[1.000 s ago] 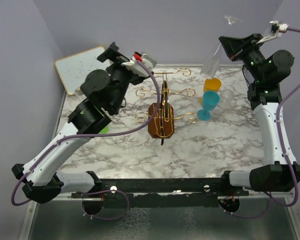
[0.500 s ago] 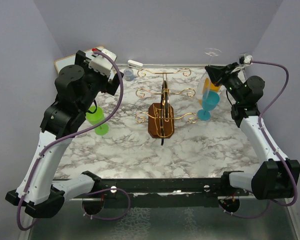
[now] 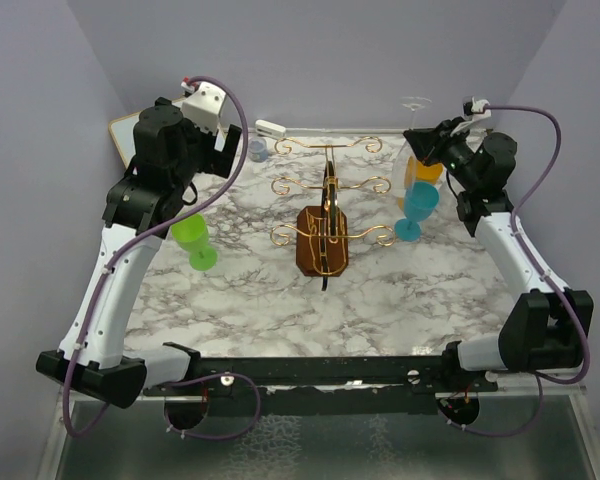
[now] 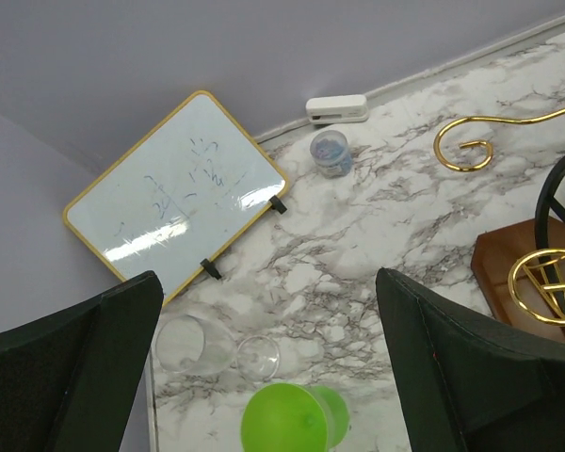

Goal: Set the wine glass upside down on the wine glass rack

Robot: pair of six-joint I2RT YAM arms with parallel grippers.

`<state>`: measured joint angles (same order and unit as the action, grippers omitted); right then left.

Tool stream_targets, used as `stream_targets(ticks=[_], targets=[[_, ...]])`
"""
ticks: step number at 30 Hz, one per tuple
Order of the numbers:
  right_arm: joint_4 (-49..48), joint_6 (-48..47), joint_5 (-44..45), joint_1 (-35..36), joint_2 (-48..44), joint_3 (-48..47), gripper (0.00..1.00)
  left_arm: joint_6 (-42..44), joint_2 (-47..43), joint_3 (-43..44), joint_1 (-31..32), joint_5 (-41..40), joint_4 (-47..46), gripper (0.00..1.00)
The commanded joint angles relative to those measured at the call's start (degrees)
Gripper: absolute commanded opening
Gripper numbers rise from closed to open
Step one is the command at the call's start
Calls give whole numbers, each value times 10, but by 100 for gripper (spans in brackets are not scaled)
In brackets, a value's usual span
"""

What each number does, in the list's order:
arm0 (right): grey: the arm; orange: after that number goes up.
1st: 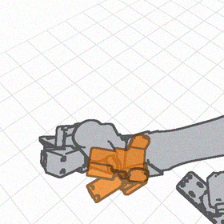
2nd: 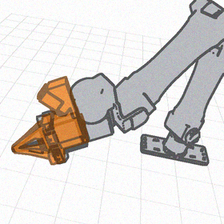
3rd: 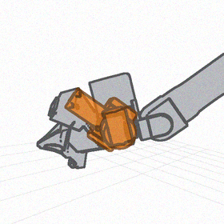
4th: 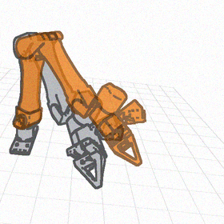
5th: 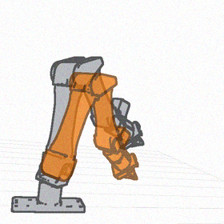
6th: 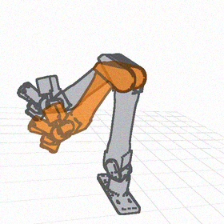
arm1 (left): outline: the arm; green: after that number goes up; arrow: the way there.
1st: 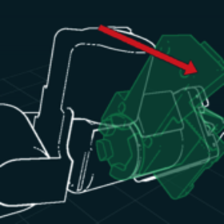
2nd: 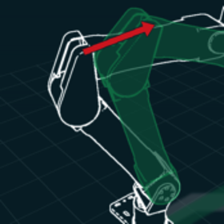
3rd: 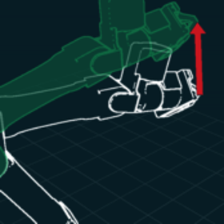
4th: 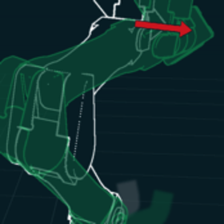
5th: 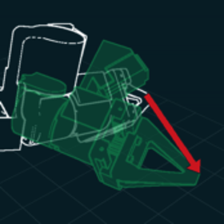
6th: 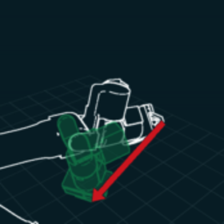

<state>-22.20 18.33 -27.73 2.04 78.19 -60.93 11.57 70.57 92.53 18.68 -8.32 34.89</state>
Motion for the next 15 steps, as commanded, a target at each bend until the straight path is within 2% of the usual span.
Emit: stream_targets(ticks=[1, 6, 9, 11, 13, 15], targets=[[65, -11, 35, 3, -3, -37, 1, -36, 5, 26, -21, 29, -8, 100], [48, 1, 53, 5, -13, -13, 1, -38, 9, 22, -33, 25, -11, 100], [-8, 35, 38, 7, -23, 29, 1, -39, 7, 14, -38, 24, -14, 100], [-47, 7, 22, 17, -37, 60, 1, -38, 5, 8, -41, 25, -15, 100], [-35, -22, 49, 36, -50, 69, 1, -39, 2, 3, -50, 27, -18, 100], [-58, -1, 68, 42, -61, 96, 1, -41, -1, -3, -60, 29, -21, 100]])
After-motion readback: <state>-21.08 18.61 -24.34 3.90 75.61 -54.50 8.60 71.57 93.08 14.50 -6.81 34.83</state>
